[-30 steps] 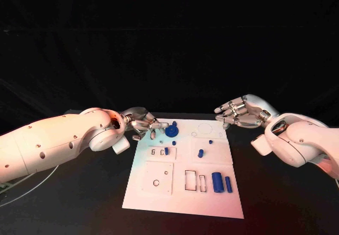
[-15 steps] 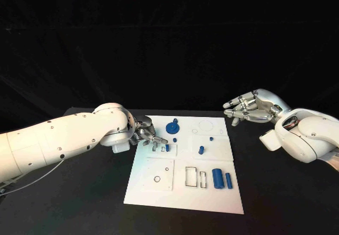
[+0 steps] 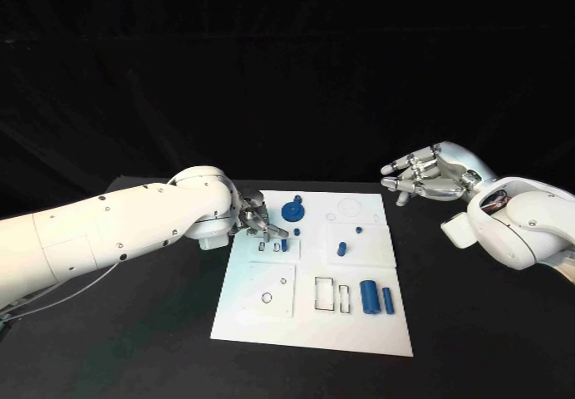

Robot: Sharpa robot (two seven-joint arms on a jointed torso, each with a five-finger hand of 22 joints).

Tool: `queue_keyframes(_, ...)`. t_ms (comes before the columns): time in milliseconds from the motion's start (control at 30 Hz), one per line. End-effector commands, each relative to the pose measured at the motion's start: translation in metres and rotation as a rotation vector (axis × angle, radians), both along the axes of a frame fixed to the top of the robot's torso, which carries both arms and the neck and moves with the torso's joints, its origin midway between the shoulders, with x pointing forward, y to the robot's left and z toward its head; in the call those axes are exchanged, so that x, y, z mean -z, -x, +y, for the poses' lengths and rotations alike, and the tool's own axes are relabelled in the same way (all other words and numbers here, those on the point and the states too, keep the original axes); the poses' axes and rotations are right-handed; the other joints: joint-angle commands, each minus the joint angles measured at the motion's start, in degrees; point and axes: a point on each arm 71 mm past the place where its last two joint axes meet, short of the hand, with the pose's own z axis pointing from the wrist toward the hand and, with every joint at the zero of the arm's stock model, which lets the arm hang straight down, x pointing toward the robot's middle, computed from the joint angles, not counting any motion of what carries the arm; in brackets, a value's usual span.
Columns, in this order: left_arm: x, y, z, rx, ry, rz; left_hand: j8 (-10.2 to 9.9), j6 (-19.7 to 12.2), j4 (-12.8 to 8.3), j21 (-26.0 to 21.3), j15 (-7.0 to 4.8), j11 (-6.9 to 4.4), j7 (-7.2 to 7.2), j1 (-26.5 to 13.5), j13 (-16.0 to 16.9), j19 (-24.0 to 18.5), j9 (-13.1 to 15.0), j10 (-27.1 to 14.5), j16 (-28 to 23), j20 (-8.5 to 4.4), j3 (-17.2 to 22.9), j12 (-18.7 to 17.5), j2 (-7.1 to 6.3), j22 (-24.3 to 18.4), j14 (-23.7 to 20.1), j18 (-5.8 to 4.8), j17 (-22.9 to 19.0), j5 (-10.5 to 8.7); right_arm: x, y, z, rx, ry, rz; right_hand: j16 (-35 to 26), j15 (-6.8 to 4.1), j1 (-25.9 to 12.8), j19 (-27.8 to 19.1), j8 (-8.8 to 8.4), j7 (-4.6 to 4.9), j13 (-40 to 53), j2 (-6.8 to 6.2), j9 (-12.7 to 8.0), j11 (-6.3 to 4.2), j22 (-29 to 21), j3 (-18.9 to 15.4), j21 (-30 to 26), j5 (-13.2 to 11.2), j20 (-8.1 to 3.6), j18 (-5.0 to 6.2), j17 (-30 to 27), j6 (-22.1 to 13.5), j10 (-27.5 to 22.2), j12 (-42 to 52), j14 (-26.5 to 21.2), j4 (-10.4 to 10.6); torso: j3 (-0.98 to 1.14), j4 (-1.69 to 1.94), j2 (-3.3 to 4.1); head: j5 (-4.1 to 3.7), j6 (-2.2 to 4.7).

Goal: Assemble the parts on the task board

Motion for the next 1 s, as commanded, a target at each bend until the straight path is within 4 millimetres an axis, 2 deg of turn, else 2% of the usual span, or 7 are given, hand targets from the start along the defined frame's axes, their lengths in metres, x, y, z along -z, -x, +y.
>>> queue_keyframes(33,0.000,-0.002,-0.005,0.008,-0.037,0.003,0.4,-0.4,-0.1,0.3,-0.47,-0.27,-0.01,0.0,0.1,0.2,0.3,0.0,0.1,-0.06,-0.2,0.4,0.72,0.0,6.0,-1.17,15.1,-0.22,-0.001,-0.001,0.000,0.011,0.013,-0.018,0.2,0.12,-0.6,0.2,-0.20,-0.12,0.2,0.08,0.1,-0.07,-0.1,-0.4,0.0,0.6,0.24,-0.22,0.3,-0.4,-0.4,0.4,-0.2,0.0,-0.02,0.13,0.12,-0.03,-0.15)
queue_keyframes(100,0.001,-0.004,-0.010,0.015,-0.044,0.010,0.9,-0.9,-0.2,0.4,-0.46,-0.32,0.00,0.8,0.3,0.2,1.0,-0.2,0.1,-0.07,0.6,0.5,1.03,0.2,6.0,-1.19,15.1,-0.20,-0.001,-0.001,0.000,0.011,0.015,-0.016,0.2,0.12,-0.6,0.2,-0.21,-0.11,0.3,0.13,0.1,-0.07,-0.1,-0.4,0.0,0.7,0.24,-0.22,0.4,-0.4,-0.4,0.4,-0.2,0.0,-0.02,-0.08,0.07,0.18,-0.26)
queue_keyframes(167,0.002,-0.005,-0.013,0.018,-0.047,0.013,1.5,-1.4,-0.1,0.5,-0.44,-0.29,-0.05,1.4,0.5,0.1,1.8,-0.4,0.1,-0.10,2.2,0.7,0.64,0.4,6.0,-1.19,15.1,-0.12,-0.001,-0.001,0.000,0.012,0.016,-0.014,0.2,0.12,-0.5,0.2,-0.23,-0.10,0.4,0.20,0.1,-0.07,-0.1,-0.4,0.0,0.8,0.25,-0.22,0.5,-0.5,-0.5,0.4,-0.3,0.0,-0.01,-0.19,0.14,0.27,-0.25)
queue_keyframes(367,0.003,-0.008,-0.019,0.023,-0.050,0.017,2.5,-2.2,0.0,0.6,-0.47,-0.29,-0.04,0.6,0.9,0.1,3.3,-0.5,0.1,-0.04,4.8,1.0,-0.78,0.6,6.0,-1.22,15.1,-0.20,-0.001,-0.001,0.000,0.016,0.023,-0.011,0.2,0.16,-0.5,0.1,-0.27,-0.05,0.7,0.28,0.1,-0.02,-0.2,-0.5,-0.1,1.1,0.27,-0.22,0.9,-0.6,-0.7,0.4,-0.5,-0.1,-0.01,-0.09,0.12,0.06,-0.45)
queue_keyframes(467,0.004,-0.009,-0.020,0.025,-0.054,0.021,2.5,-2.2,0.0,0.7,-0.47,-0.29,-0.04,0.5,0.9,0.1,3.4,-0.5,0.1,-0.04,5.0,1.0,-0.86,0.6,6.0,-1.22,15.1,-0.20,-0.001,-0.002,0.000,0.018,0.028,-0.012,0.2,0.17,-0.5,0.1,-0.27,-0.04,0.8,0.33,0.1,-0.01,-0.2,-0.5,-0.1,1.3,0.28,-0.22,1.0,-0.6,-0.8,0.4,-0.5,-0.1,0.07,0.01,0.08,0.04,-0.55)
queue_keyframes(633,0.005,-0.010,-0.021,0.032,-0.063,0.033,2.9,-2.5,-0.1,0.8,-0.47,-0.31,-0.07,0.4,1.1,0.1,4.0,-0.6,0.1,-0.02,6.4,1.1,-0.98,0.9,6.0,-1.25,15.1,-0.20,0.000,-0.002,0.001,0.017,0.032,-0.014,0.2,0.21,-0.6,0.1,-0.27,0.01,1.1,0.36,0.1,0.04,-0.3,-0.7,-0.2,1.6,0.32,-0.23,1.3,-0.7,-0.9,0.5,-0.7,-0.1,-0.02,-0.09,0.16,0.05,-0.61)
queue_keyframes(1000,0.007,-0.013,-0.022,0.033,-0.074,0.052,3.5,-3.1,-0.1,0.9,-0.49,-0.33,-0.09,0.8,1.2,0.0,5.1,-0.6,0.1,-0.02,9.7,1.1,-1.66,1.0,6.0,-1.26,15.1,-0.20,0.000,-0.003,0.001,0.019,0.033,-0.010,0.2,0.24,-0.7,0.0,-0.27,0.02,1.2,0.39,0.1,0.06,-0.3,-0.8,-0.2,1.8,0.34,-0.24,1.5,-0.7,-1.0,0.5,-0.8,-0.1,0.02,-0.06,0.12,-0.18,-0.86)
